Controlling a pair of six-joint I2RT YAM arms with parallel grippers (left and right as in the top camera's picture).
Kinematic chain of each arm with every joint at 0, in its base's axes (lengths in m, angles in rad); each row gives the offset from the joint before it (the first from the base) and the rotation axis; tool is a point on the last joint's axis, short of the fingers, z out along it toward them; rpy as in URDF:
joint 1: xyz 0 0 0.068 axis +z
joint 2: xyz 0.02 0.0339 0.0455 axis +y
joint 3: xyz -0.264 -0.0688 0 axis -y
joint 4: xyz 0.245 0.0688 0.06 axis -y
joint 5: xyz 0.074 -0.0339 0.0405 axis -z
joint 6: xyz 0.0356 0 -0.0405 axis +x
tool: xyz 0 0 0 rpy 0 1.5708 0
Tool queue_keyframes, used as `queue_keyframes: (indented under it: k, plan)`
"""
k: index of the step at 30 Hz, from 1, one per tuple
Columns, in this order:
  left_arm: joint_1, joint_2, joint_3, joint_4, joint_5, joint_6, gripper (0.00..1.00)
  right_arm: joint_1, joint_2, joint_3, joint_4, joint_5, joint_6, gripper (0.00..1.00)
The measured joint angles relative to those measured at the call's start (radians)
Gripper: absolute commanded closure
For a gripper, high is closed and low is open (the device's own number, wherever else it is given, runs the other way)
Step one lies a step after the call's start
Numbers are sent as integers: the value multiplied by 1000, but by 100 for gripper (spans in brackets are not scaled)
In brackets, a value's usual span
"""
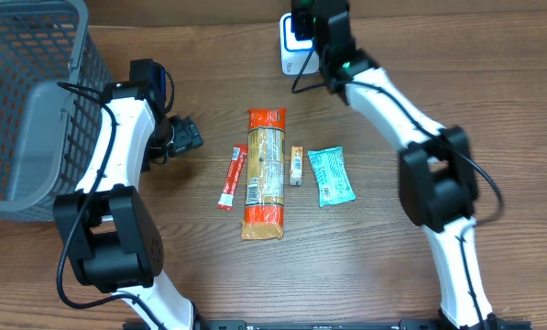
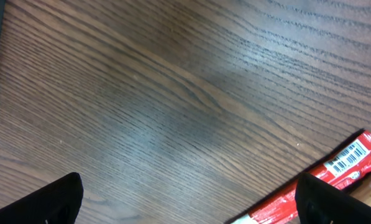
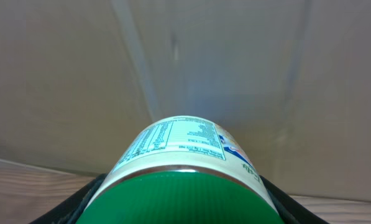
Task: Scan the item barcode
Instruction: 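Carry the jar right and lower it toward the table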
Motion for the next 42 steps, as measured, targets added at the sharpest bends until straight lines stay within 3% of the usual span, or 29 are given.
queue_keyframes:
  k: [9,15,18,23,33,35,37,39,42]
  plan:
    - [0,0,-1,0,0,0,0,-50,-404,24,-738,0,0,96]
    - [0,0,-1,1,-1,0,0,-150,-390,30,-1230,0,0,96]
    - [0,0,-1,0,0,0,0,-205,-336,0,-1381,0,1,96]
    - [0,0,-2,0,0,0,0,-275,-319,-139,-1421,0,22,96]
    - [0,0,-2,0,0,0,0,-394,-319,-448,-1212,-8,50,90]
    - [0,0,-2,0,0,0,0,-402,-319,-493,-1191,-10,53,79]
    - [0,0,-2,0,0,0,0,-408,-319,-530,-1168,-12,58,30]
    - [0,0,-2,0,0,0,0,-413,-319,-558,-1149,-15,69,4]
    - [0,0,-2,0,0,0,0,-424,-319,-571,-1151,-19,71,0]
